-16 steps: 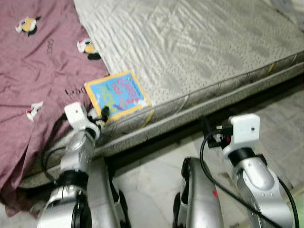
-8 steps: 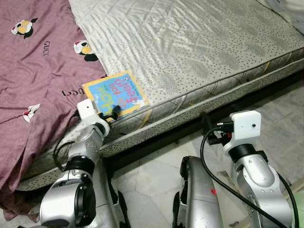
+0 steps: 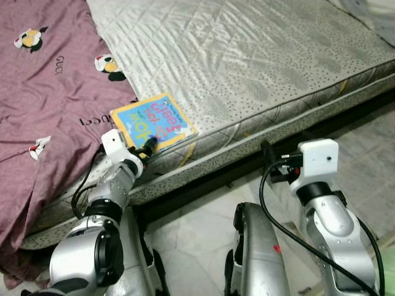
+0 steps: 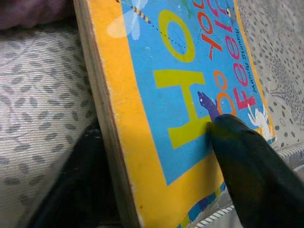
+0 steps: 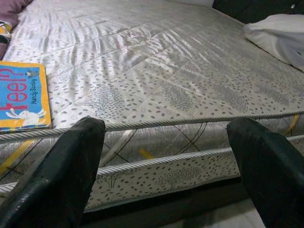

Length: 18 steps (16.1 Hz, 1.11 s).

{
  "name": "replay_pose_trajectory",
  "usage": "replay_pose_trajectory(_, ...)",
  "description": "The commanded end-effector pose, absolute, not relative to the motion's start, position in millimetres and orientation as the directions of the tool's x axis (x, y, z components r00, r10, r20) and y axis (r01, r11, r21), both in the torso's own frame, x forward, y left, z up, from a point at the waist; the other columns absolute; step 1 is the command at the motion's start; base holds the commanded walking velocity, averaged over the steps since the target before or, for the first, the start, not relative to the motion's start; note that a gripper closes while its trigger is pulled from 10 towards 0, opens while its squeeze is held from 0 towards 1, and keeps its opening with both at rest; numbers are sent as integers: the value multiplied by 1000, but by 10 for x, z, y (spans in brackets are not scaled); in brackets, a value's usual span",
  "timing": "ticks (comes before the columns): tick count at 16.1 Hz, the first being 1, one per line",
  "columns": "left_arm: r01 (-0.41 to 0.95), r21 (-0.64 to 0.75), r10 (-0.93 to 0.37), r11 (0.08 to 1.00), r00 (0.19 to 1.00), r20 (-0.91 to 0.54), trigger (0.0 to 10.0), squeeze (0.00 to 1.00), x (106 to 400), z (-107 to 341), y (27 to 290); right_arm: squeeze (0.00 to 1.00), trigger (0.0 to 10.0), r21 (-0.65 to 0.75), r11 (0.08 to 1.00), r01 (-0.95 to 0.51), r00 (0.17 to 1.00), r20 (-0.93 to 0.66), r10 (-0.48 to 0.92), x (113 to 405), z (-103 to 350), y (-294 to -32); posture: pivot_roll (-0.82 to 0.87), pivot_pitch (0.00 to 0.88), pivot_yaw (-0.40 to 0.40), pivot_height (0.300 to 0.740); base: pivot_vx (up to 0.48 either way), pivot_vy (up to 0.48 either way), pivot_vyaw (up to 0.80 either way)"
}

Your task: Clean up the room

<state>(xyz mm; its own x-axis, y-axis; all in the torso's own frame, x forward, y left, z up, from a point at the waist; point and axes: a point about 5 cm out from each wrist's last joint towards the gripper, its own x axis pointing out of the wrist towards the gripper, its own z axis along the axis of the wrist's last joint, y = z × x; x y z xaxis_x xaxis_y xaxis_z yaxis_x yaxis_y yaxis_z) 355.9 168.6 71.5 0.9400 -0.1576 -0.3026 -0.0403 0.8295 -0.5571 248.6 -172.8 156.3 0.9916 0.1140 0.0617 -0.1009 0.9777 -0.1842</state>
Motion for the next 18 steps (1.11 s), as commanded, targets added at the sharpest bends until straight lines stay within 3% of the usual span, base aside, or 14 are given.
replay_pose_trajectory(1, -52, -586, -158, 809, 940, -302, 0, 0, 3561, 715, 1718, 0, 10000, -183, 978, -97, 991, 72, 112, 2513, 1557, -1714, -200, 116, 18, 522, 0, 0, 0)
replay_pose_trajectory(11, -109, -674, -120, 731, 951, -284, 0, 0, 3550, 744, 1938, 0, 10000, -164, 978, -127, 980, 134, 150, 2783, 1550, -1569, -133, 26, 27, 522, 0, 0, 0)
replay_pose_trajectory(18, -165, -680, -73, 715, 949, -306, 0, 0, 3510, 701, 2067, 0, 10000, -167, 976, -143, 974, 151, 168, 2870, 1542, -1546, -111, 20, 18, 522, 0, 0, 0)
